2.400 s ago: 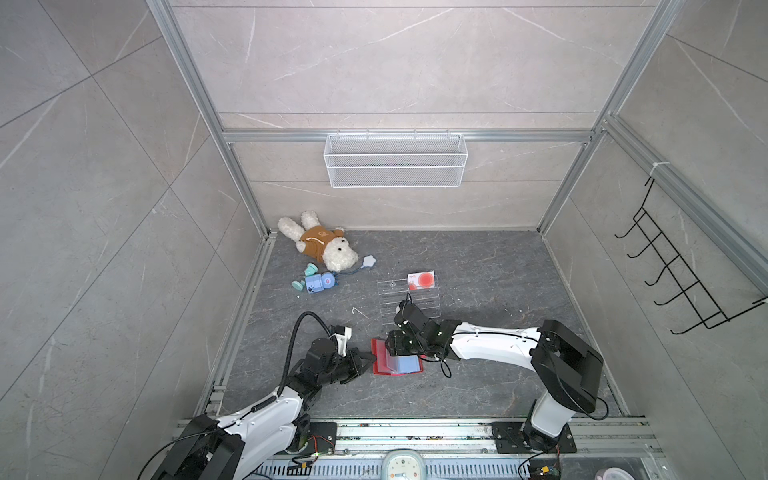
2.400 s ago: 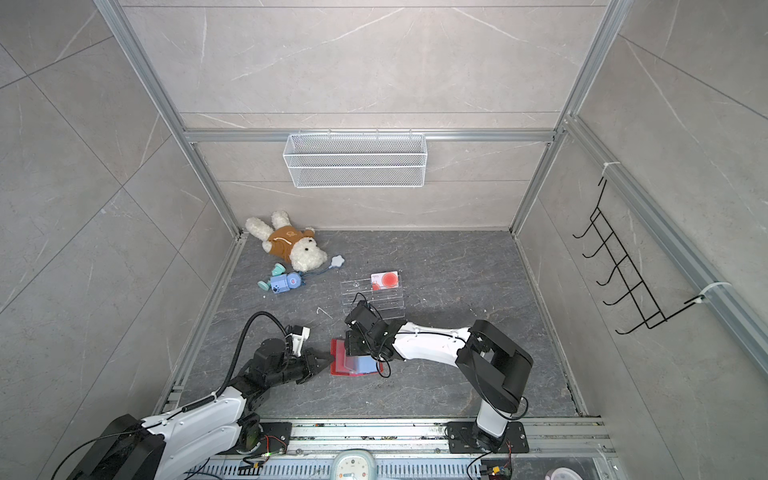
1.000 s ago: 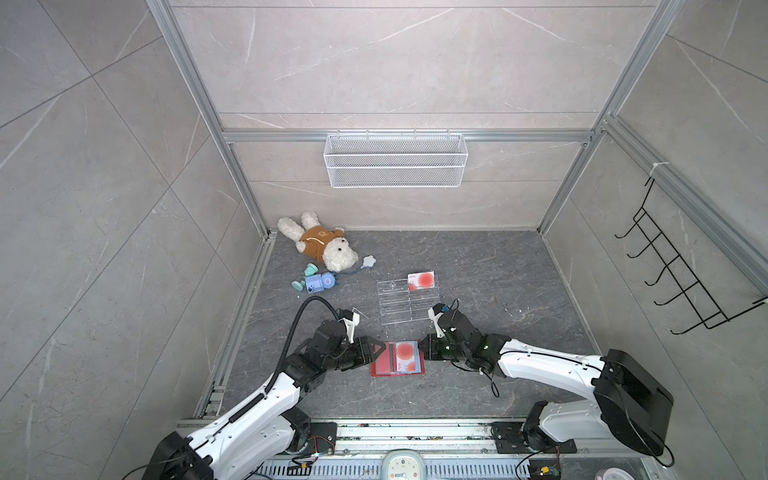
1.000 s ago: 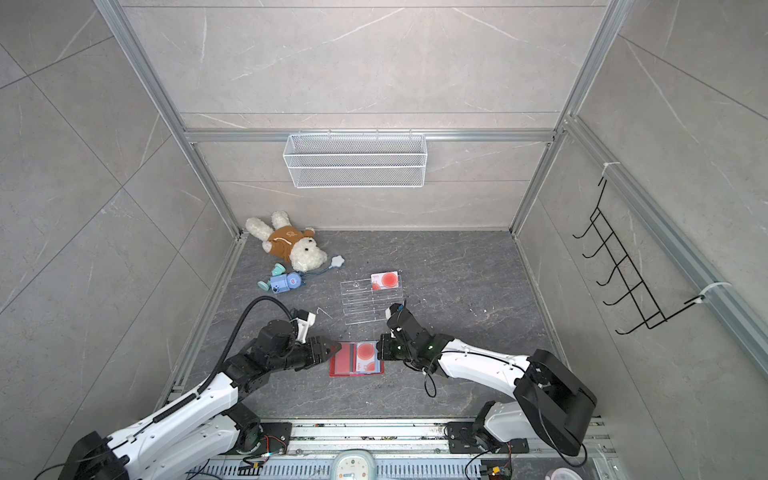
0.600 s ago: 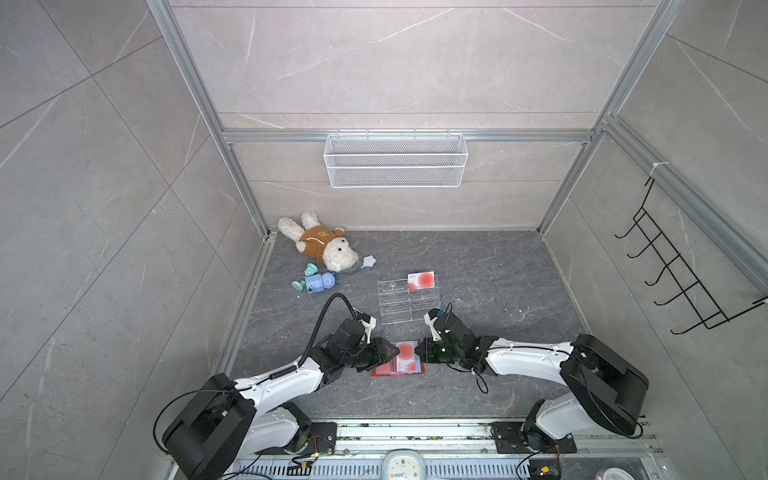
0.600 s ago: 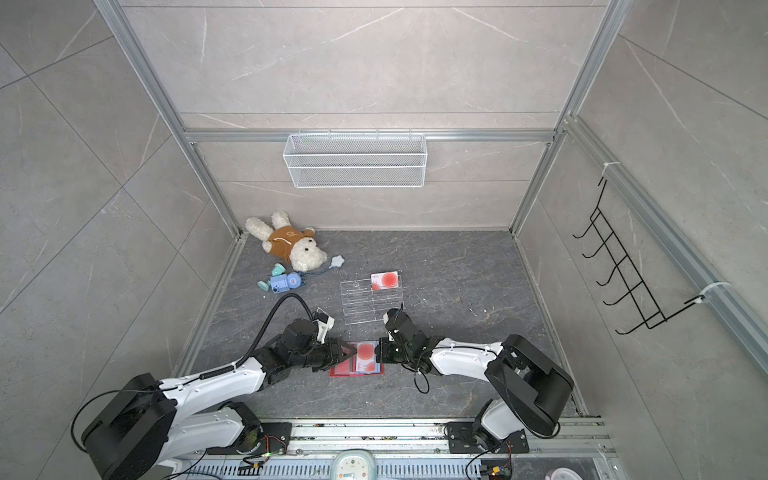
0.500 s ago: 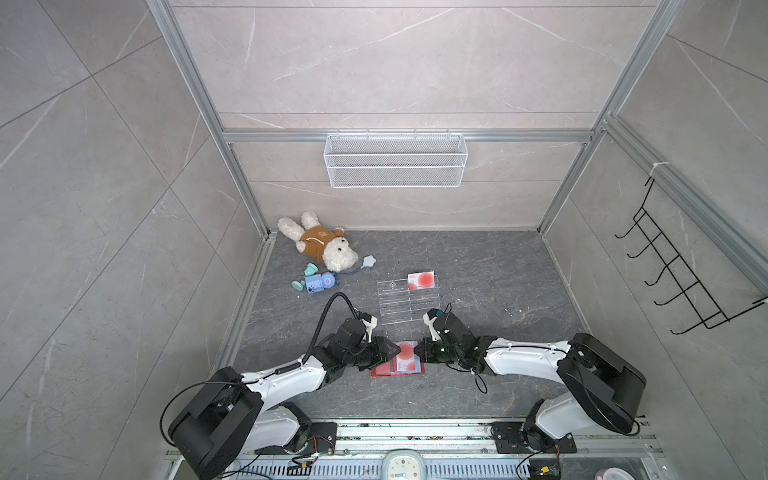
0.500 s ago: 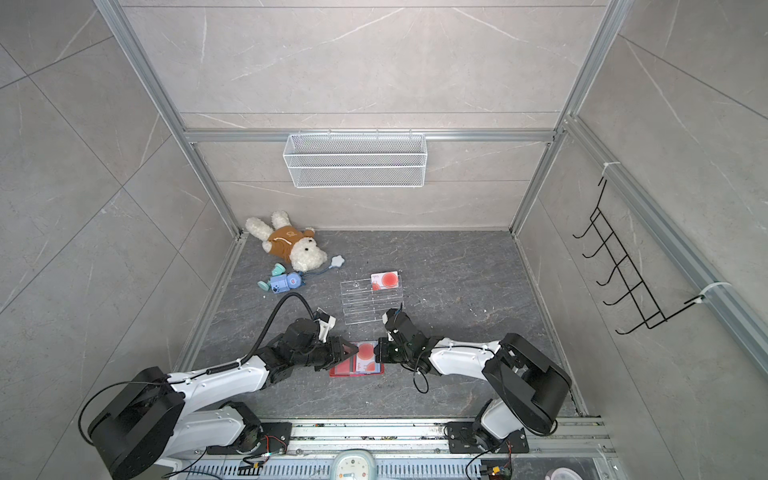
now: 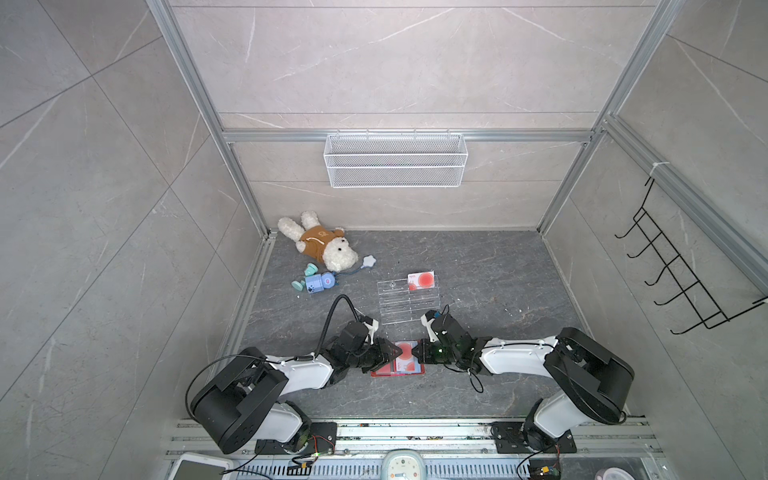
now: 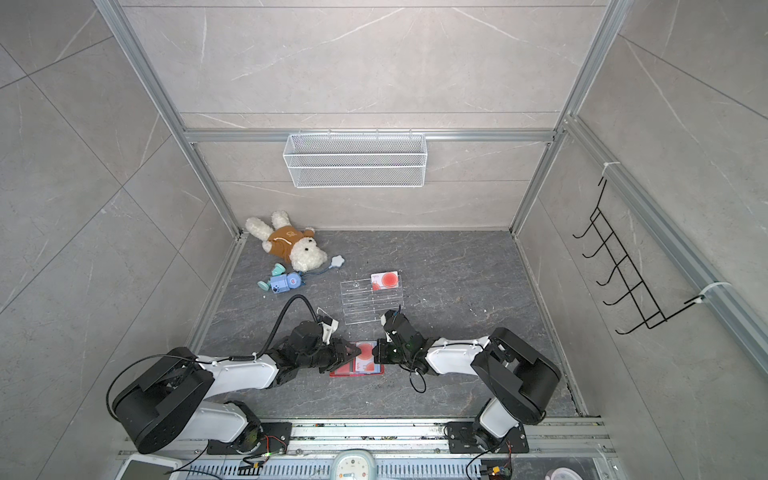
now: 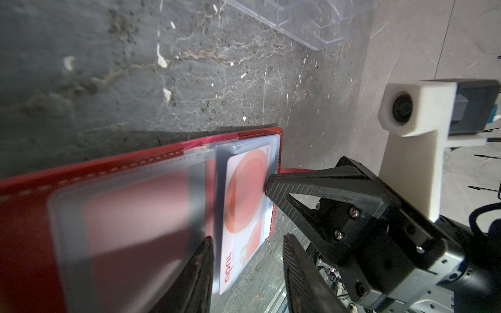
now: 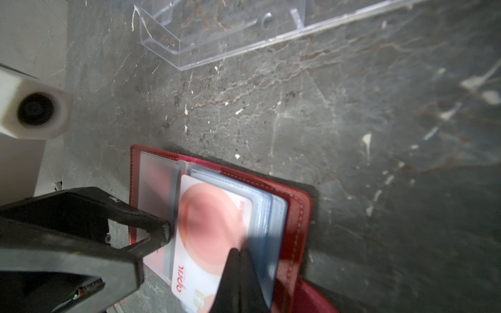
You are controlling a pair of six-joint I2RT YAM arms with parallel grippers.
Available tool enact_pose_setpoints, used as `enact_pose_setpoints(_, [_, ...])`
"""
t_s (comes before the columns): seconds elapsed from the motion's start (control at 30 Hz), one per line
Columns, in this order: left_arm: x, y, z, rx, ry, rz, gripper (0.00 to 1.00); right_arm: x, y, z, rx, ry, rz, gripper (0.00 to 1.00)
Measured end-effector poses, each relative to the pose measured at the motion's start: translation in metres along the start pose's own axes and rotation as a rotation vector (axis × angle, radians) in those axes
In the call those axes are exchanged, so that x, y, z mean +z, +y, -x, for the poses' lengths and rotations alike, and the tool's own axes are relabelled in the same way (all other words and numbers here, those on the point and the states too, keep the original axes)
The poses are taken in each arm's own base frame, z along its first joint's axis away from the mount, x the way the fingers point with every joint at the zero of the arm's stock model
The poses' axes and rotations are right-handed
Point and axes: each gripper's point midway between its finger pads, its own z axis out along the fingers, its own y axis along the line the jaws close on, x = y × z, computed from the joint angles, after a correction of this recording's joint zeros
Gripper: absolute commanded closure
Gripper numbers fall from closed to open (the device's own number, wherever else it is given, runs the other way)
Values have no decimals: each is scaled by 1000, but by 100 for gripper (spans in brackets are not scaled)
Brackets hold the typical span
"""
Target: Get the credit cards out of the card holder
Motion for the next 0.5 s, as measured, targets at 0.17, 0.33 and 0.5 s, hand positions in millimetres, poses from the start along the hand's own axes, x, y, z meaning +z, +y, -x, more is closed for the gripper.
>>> enact_pose_setpoints(0.17, [4,6,-2,-14,0,-17,69,1,1,0,2,-3,10,100])
enact_pose_setpoints(0.33, [4,7,-3,-25,-12,-38,78,1,1,0,6,-2,12,100])
enact_pose_setpoints(0.5, [5,6,-2,-22,-17,-49,82,1,1,0,6,-2,12,100])
